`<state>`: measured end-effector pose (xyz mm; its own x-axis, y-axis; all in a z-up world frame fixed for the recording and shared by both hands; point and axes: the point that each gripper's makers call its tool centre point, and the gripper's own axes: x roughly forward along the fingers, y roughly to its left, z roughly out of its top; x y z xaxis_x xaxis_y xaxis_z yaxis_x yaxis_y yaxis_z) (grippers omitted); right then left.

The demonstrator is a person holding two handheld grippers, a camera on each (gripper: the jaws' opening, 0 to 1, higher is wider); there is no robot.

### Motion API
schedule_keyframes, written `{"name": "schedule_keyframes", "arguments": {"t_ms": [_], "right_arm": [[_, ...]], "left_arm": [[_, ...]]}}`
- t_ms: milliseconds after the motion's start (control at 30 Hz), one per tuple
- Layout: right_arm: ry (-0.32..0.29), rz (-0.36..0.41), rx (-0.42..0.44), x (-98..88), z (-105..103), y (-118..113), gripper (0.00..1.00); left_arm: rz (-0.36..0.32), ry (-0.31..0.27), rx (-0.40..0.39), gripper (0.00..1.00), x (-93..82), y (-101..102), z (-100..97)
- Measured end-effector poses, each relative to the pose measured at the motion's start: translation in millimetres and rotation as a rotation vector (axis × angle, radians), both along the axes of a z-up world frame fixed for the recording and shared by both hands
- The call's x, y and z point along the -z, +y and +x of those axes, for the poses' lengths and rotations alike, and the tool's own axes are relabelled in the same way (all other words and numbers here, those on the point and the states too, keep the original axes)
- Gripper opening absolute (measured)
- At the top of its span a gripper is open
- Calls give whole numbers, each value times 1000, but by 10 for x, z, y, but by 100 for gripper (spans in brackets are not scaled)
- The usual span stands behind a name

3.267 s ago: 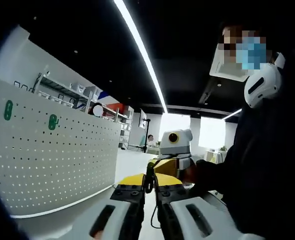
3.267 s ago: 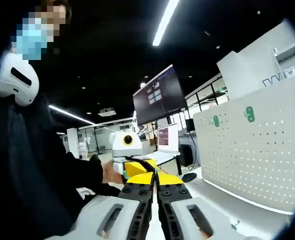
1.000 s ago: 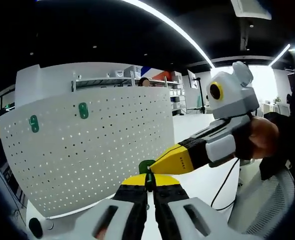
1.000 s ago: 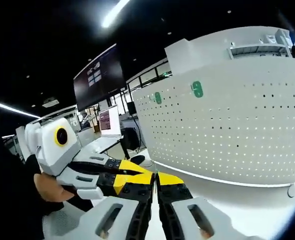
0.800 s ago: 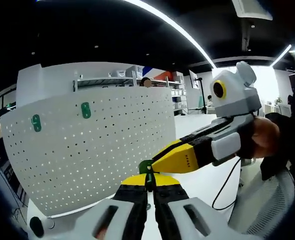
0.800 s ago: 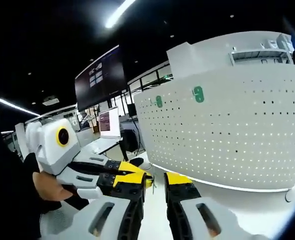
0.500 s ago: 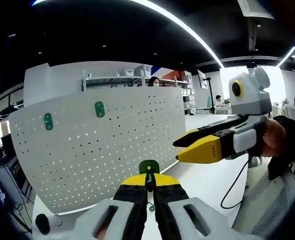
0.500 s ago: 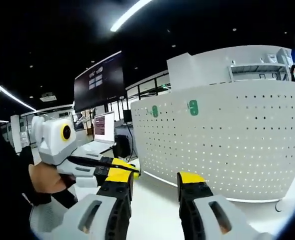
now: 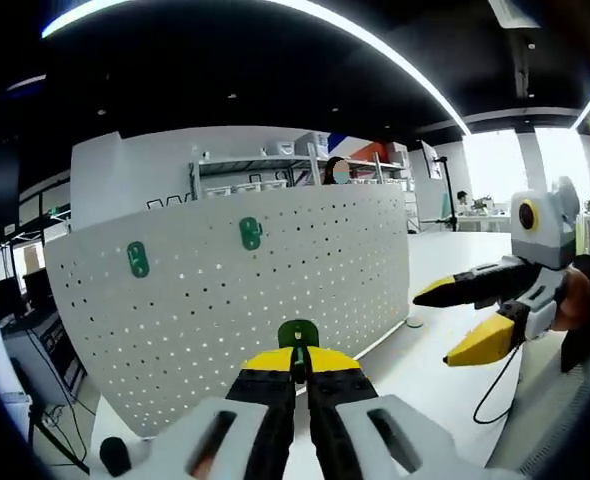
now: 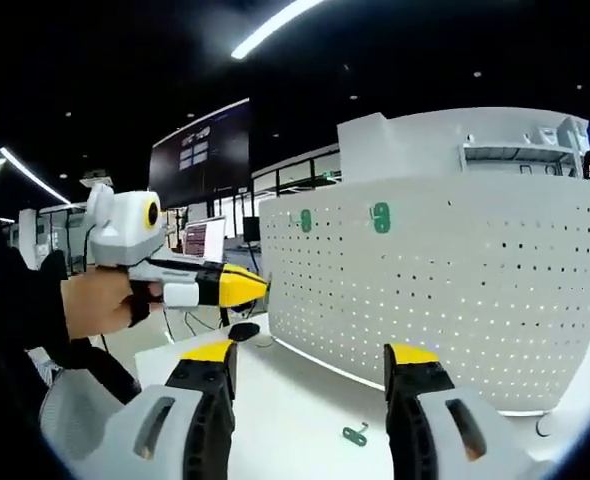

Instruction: Insert the hook assembly into the mounting plate slot until the hook locks in place.

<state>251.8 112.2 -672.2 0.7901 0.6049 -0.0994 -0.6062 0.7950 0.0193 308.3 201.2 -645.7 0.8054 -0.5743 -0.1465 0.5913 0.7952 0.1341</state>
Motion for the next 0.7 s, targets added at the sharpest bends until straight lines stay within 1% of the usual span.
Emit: {"name": "schedule_keyframes", "arguments": {"t_ms": [67,167,267,400,500,533,600,700], "right_arm": [[-8,-18,-4,51,-24,18,59],[-32,-27,4,99,-47,23,63],[-55,-49,24,180,-57,10,66],[-57,-63,32,261,-49,6,67],[-65,-70,36,241,-21,-12,69],[-86,-71,44,203,-9,-31,69],[-100,-54,55,151,-10,-57,70],[-91,-57,47,170,-16,-44,70]], "left_arm": [[-4,-2,-17,3,-39,46,70],[-12,-8,-49,3,-108,127,182],[-35,-9,-83,3,-196,212,325],[-51,-15,-116,3,-279,273,464],[-52,-32,-136,3,-380,283,582],[-50,-38,-140,3,-409,283,613],[-46,-47,-150,3,-464,285,698],[-46,-62,-168,3,-551,302,839]]}}
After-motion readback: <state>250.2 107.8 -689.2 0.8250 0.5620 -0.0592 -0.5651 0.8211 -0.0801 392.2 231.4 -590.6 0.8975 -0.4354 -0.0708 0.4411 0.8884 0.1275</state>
